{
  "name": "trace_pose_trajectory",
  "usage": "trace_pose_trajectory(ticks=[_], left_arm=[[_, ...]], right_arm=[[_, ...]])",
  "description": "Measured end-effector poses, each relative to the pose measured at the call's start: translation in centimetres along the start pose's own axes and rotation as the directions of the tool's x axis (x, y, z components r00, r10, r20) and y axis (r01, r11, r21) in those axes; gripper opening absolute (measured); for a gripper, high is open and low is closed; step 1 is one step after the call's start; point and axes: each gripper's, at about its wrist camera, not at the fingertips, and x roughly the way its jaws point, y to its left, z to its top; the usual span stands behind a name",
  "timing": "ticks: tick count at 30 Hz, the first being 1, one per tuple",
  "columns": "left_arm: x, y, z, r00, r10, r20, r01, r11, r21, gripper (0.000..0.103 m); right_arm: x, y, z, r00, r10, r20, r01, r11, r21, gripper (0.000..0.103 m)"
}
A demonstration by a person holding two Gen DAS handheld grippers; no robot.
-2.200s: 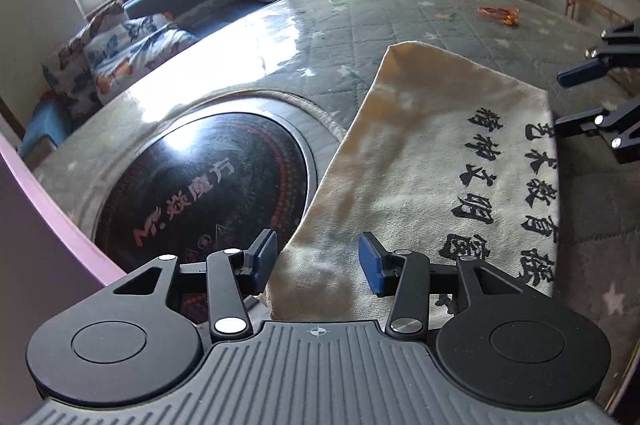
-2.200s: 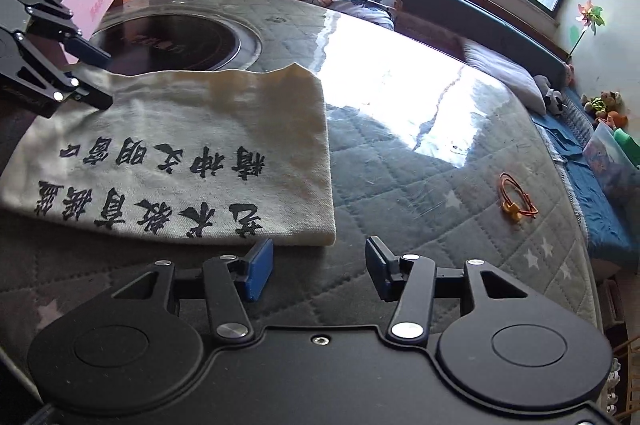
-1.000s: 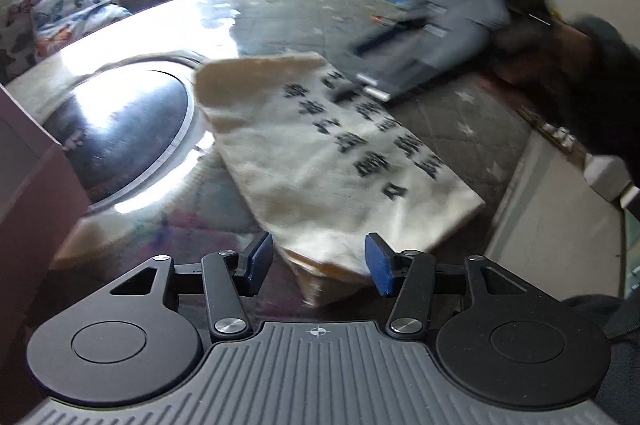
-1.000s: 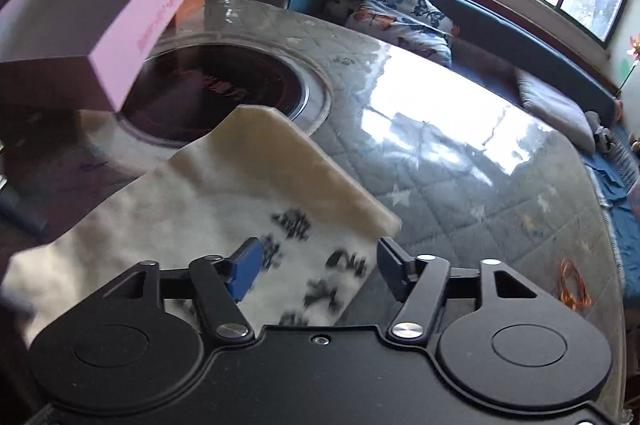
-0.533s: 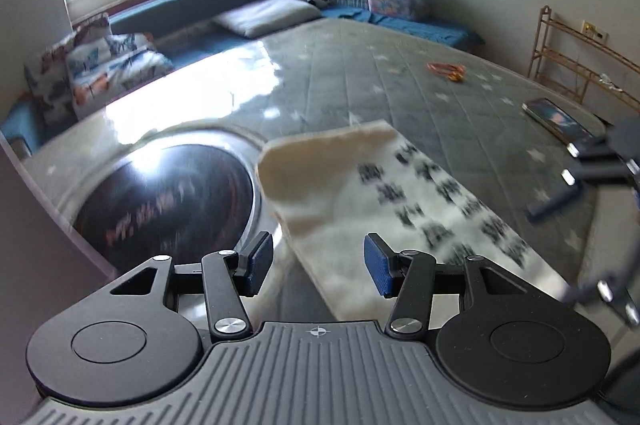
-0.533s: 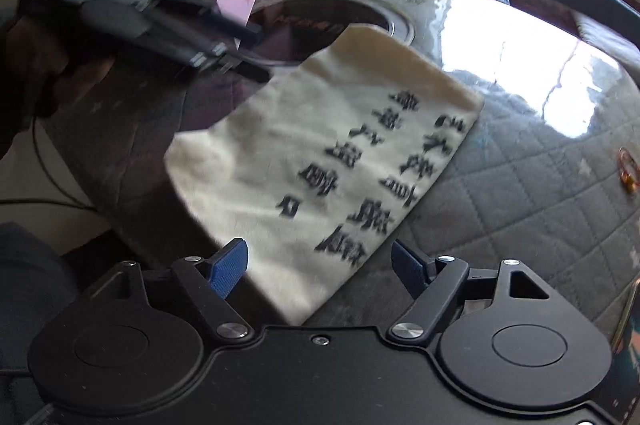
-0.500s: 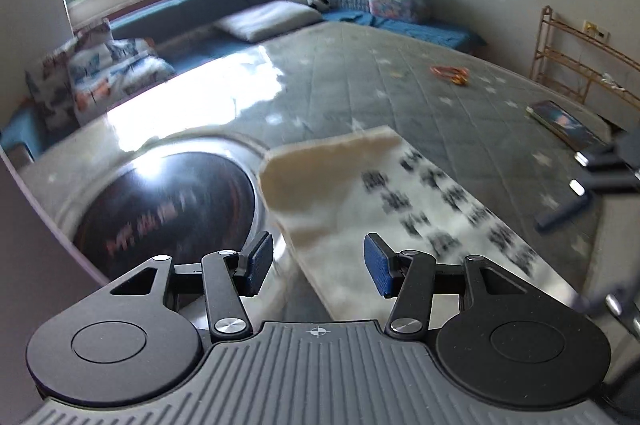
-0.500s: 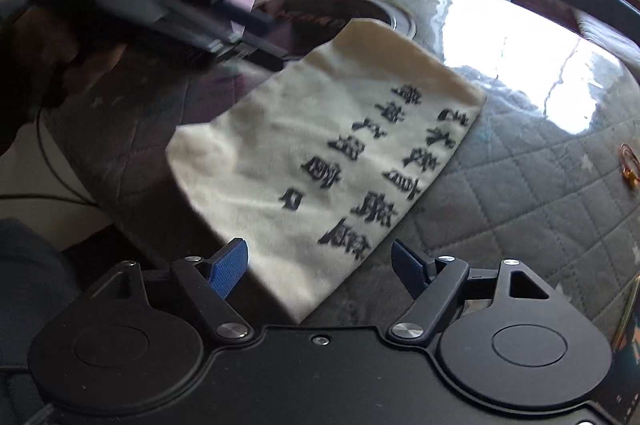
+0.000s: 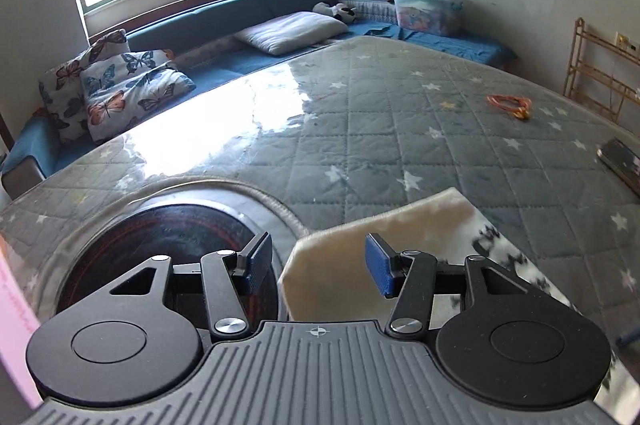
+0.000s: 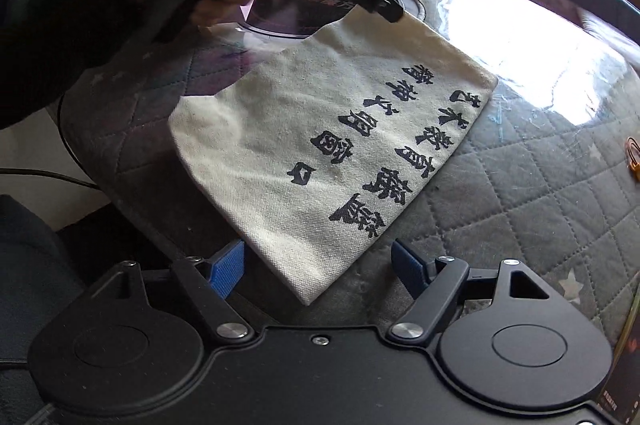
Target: Fold shopping bag
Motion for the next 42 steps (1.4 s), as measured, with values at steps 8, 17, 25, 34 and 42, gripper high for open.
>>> trace_pose_trajectory(ticks=[8,17,25,34,42], left_arm=[[2.3,0.5,-0.4,0.998,-0.042,-0.049,0.041,0.999,-0.023,0.052],[1.2,0.9,-1.5,0.996,-0.032,-0.088,0.031,0.999,-0.009,0.040],[-0.7,1.0,-2.8,0.992,0.034,-0.125,-0.033,0.999,0.004,0.036],[-3.9,1.1,-5.1,0.983,0.076,-0.167,-0.080,0.997,-0.016,0.035],[-7.0,0.3,-6.8,0.979,0.107,-0.172,-0.113,0.993,-0.025,0.030]], right_arm=[[-0.1,-0.3,0.0,1.000,-0.013,-0.002,0.013,1.000,0.000,0.081],[-0.6,-1.6,-0.3,0.997,-0.071,-0.013,0.071,0.997,0.011,0.081],[-0.9,-3.4,-0.8,0.989,-0.150,-0.017,0.150,0.988,0.037,0.082],[-0.5,-5.3,-0.5,0.967,-0.254,0.001,0.254,0.967,0.031,0.082],[0.5,-7.4,0.6,0.951,-0.308,0.015,0.308,0.951,0.010,0.082]])
